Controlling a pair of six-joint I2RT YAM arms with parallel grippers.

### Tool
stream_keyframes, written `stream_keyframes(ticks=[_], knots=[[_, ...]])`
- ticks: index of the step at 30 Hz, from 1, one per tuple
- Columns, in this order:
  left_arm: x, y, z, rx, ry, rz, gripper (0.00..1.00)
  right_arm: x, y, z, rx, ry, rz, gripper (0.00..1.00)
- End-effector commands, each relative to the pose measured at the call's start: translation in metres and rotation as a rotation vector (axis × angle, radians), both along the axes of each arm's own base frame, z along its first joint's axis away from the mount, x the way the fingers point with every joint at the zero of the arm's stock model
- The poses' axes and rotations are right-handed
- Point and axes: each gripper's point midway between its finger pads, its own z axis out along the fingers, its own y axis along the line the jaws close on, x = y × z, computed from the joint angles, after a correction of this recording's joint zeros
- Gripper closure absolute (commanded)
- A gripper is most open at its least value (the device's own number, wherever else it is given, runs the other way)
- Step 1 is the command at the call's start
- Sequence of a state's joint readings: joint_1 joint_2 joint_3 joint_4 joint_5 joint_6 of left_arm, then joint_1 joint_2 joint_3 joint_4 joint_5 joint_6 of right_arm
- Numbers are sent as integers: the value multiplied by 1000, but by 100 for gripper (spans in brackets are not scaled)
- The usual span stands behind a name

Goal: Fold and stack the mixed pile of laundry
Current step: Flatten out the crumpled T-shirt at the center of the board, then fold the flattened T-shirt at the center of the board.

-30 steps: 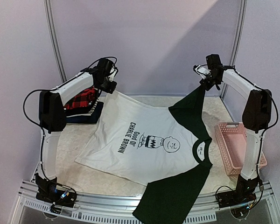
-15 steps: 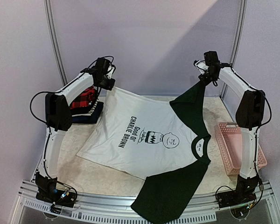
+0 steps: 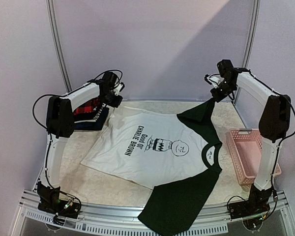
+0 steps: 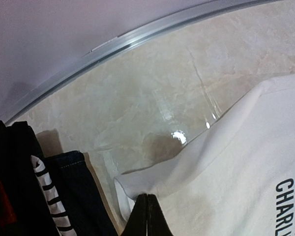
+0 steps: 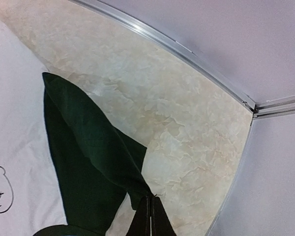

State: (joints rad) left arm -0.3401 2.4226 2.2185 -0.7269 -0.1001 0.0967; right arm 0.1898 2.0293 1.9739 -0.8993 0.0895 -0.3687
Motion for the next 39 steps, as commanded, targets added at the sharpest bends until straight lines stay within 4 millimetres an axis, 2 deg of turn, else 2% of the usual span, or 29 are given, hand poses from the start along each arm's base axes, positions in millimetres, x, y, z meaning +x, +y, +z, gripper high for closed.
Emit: stream_keyframes(ticks=[1,3,9,12,16,22,26,29,32,36,39], knots=[[0,11,27,3,-44,-2,100,-30,18,22,142,25,1,100],[7,11,27,-8,-58,0,100,-36,19,30,165,23,-3,100],[37,-5,43,-64,-160,-38,100,-52,26,50,239,32,-16,100],[51,-10,52,-70,-224,-59,100,-57,24,60,252,19,-32,100],[60,-19,53,-98,-267,-98,100,-64,17,71,252,2,-46,100],[57,-35,36,-160,-226,-138,100,-72,16,72,265,28,-47,100],[52,-37,29,-148,-207,-147,100,-79,18,76,282,41,-43,100],[49,-32,31,-126,-200,-141,100,-86,19,75,290,55,-37,100],[40,-26,36,-97,-185,-139,100,-96,22,63,303,105,-28,100],[19,-14,42,-55,-150,-140,100,-110,30,48,341,174,3,100],[0,-7,46,-33,-128,-154,100,-117,32,50,361,162,8,100]])
